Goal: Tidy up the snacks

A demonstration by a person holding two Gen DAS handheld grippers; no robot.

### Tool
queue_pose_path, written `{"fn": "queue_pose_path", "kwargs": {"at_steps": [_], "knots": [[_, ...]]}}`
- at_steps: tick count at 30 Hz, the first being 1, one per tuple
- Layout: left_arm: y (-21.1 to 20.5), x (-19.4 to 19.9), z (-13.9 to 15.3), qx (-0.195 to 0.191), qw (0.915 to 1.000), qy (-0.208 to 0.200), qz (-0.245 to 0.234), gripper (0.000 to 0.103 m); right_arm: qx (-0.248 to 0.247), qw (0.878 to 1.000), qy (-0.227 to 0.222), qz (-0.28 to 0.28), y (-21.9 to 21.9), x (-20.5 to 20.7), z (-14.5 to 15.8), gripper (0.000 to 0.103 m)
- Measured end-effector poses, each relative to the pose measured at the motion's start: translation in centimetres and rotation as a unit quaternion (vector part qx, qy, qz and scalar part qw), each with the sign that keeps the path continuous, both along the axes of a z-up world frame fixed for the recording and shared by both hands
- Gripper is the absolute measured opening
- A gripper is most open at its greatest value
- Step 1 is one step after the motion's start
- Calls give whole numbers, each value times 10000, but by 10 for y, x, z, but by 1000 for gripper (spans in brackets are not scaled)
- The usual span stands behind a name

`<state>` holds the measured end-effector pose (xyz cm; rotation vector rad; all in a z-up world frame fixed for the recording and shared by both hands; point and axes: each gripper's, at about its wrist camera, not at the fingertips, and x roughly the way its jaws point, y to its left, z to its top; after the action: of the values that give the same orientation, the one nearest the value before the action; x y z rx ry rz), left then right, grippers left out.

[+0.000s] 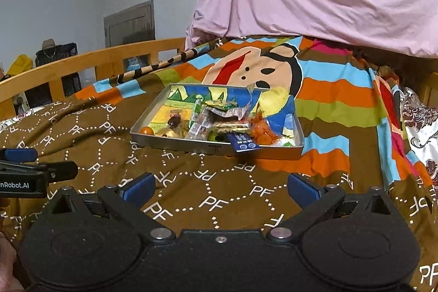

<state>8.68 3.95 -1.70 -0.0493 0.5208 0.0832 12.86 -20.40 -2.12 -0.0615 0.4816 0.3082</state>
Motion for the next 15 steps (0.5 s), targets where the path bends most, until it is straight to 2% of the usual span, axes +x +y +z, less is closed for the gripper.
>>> {"fn": "queue_pose_path", "kwargs": {"at_steps": [15], "knots": [[1,2,-2,-34,9999,93,26,103,-105,9999,98,92,5,3,-5,102]]}}
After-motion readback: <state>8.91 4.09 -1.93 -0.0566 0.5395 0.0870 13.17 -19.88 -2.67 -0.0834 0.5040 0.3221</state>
